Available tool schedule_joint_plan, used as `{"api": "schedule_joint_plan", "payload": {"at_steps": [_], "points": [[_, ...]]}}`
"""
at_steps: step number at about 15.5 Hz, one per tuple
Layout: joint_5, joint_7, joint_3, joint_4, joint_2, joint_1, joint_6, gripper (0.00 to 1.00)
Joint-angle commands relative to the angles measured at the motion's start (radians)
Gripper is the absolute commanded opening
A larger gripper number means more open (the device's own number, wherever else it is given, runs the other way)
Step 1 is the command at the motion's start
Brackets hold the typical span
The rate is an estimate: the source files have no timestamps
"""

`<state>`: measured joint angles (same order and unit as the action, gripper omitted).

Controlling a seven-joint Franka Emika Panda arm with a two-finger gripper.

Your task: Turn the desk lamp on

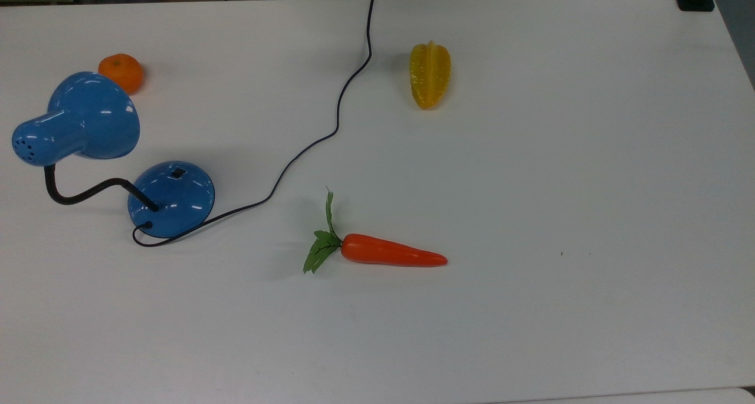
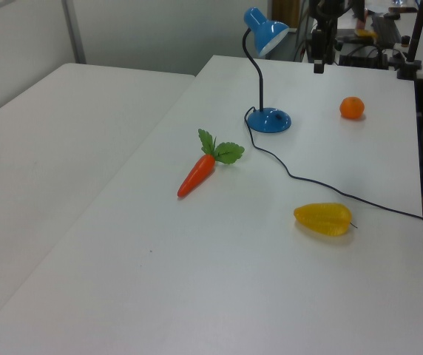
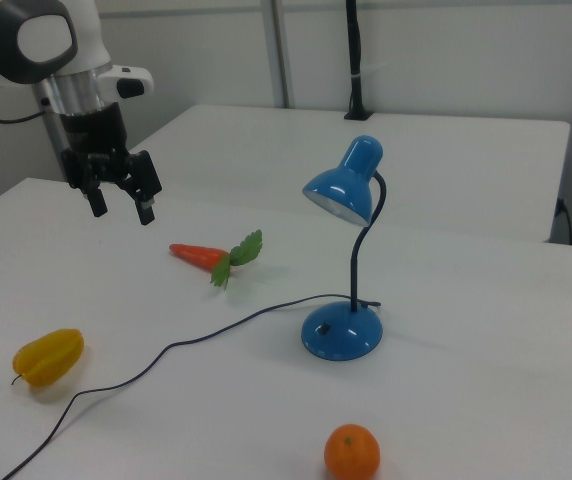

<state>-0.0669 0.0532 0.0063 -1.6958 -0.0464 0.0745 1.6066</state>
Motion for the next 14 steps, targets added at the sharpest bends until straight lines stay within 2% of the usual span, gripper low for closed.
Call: {"api": "schedule_joint_plan", "payload": {"at_steps": [1,6,7,9,12,13,14], "points": [[0.006,0.011,0.001,0.033,0.014,0.005,-0.022,1.0],[0.007,0.002,0.0,0.038,0.016,0.002,-0.019,1.0],[0.007,-0.003,-0.002,0.038,0.016,0.002,-0.019,0.95],[0.007,-0.013,-0.003,0.036,0.016,0.001,-0.02,0.73],[0.006,-0.058,-0.003,0.033,0.016,0.002,-0.022,0.21],[0.006,-0.058,-0.003,0.033,0.017,0.002,-0.022,0.06],[0.006,-0.059,-0.003,0.033,0.022,0.002,-0.021,0.0]]}}
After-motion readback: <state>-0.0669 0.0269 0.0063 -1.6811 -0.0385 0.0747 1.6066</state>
